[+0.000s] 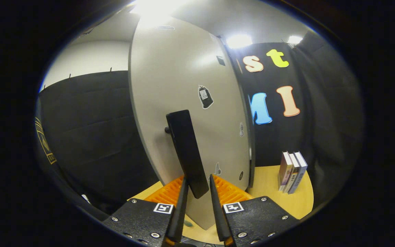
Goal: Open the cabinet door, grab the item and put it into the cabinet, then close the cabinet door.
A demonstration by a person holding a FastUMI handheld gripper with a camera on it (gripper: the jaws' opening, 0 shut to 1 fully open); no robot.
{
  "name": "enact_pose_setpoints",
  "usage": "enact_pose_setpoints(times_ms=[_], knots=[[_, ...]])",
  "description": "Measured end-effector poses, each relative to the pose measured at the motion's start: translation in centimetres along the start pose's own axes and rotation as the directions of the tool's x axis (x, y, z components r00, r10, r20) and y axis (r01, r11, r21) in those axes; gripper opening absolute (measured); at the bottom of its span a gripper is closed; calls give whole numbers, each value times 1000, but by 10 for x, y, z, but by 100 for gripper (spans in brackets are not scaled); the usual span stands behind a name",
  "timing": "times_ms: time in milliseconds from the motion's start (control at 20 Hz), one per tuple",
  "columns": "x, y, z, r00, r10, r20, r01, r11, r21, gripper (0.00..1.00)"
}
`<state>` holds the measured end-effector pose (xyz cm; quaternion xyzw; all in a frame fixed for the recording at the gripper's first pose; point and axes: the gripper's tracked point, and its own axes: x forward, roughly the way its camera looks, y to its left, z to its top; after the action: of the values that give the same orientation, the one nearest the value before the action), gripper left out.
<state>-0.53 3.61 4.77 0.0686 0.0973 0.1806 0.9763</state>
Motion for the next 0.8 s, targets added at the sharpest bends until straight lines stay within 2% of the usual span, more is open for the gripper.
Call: enact_pose_setpoints(times_ms=[100, 200, 400, 550, 700, 800], knots=[[-5, -18, 5, 997, -70, 28, 69, 997, 36, 53], [-15, -42, 16, 982, -173, 72, 172, 985, 26, 59], [-32, -73, 20, 941, -314, 124, 316, 949, 1, 62], [-45, -89, 22, 889, -424, 173, 430, 903, 0, 66], [-63, -93, 15, 824, -531, 197, 538, 843, 21, 85], [-76, -82, 1, 789, -585, 186, 589, 807, 41, 92]])
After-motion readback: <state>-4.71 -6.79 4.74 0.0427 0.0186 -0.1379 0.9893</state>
